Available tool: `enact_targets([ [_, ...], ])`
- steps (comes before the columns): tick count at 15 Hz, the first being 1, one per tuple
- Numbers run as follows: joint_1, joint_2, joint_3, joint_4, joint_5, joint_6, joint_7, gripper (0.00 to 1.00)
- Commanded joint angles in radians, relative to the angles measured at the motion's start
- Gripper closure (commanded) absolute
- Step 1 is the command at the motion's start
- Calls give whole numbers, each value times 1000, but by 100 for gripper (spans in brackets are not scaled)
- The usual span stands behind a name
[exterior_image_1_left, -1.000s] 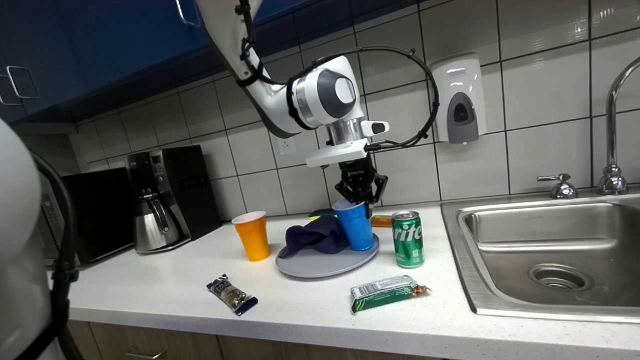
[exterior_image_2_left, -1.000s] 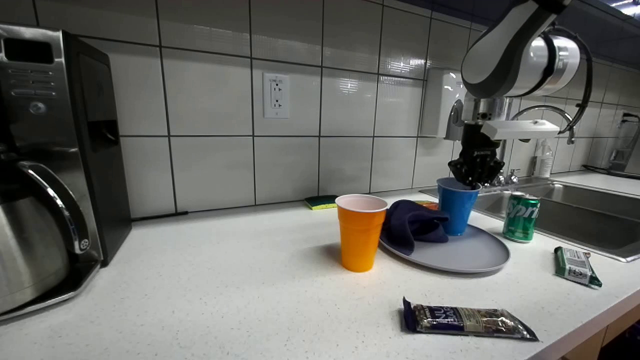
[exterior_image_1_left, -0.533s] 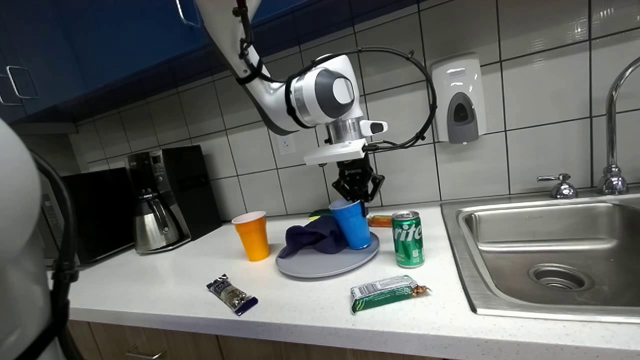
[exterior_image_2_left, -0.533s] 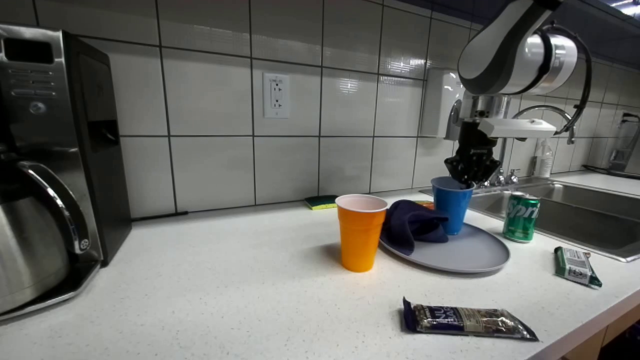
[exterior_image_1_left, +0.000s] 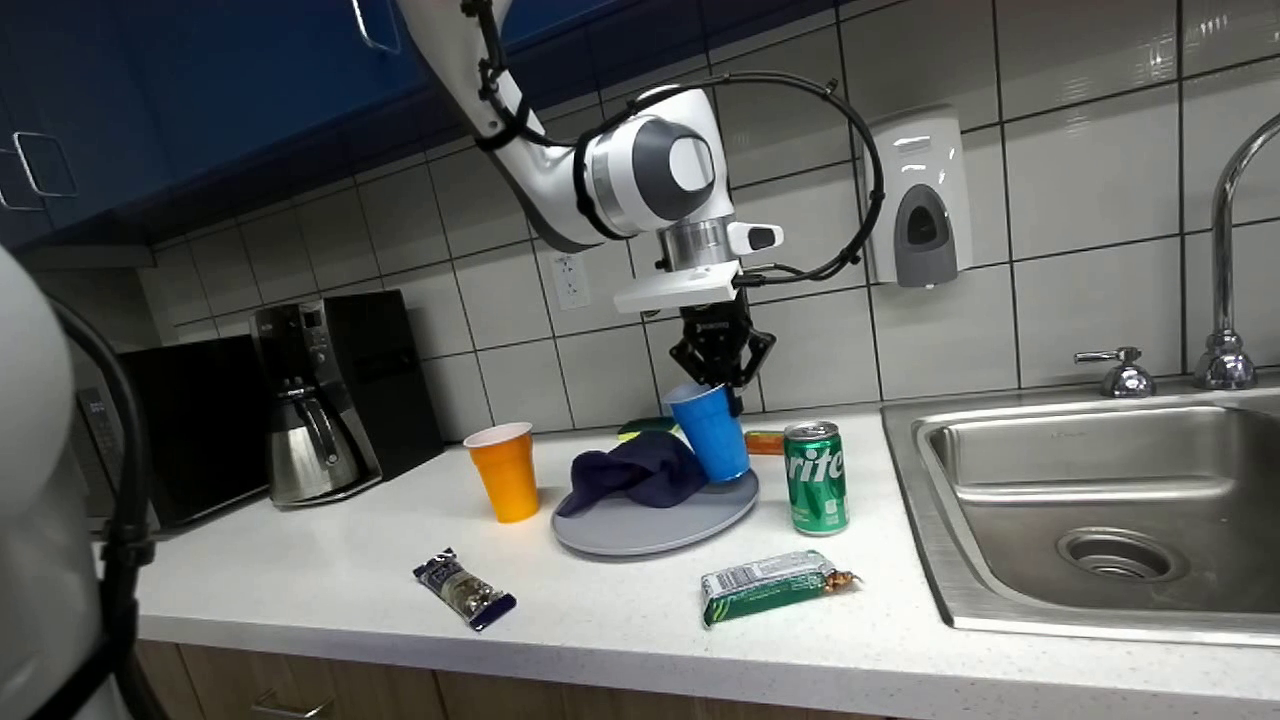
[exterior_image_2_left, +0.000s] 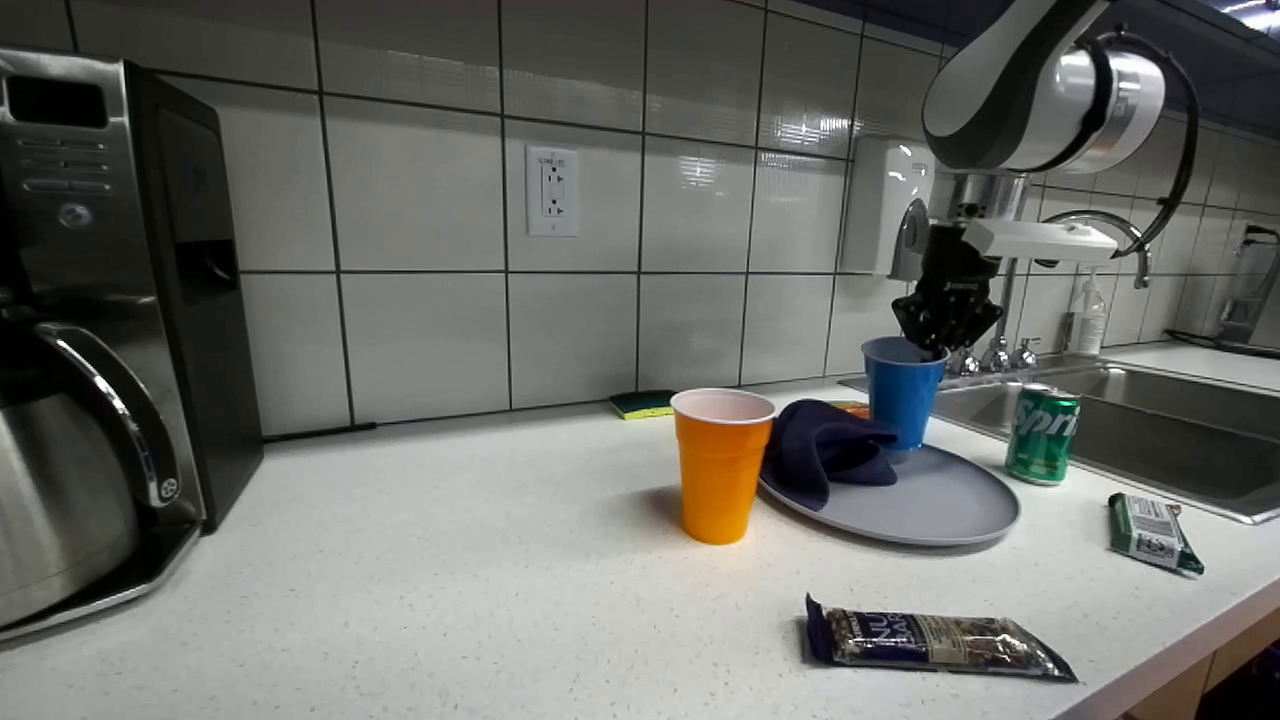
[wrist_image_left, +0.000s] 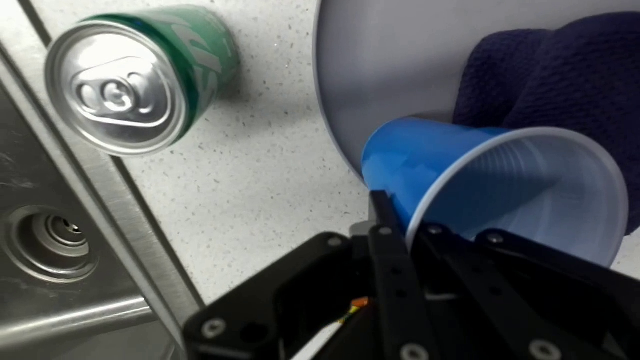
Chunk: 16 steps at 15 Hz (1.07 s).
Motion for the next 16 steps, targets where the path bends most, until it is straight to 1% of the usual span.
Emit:
enact_targets([
  [1, -23, -17, 2, 9, 17, -13, -28, 99],
  [11, -76, 29, -44, 82, 26, -17, 1, 99],
  [16, -105, 86, -47, 122, 85, -16, 1, 99],
])
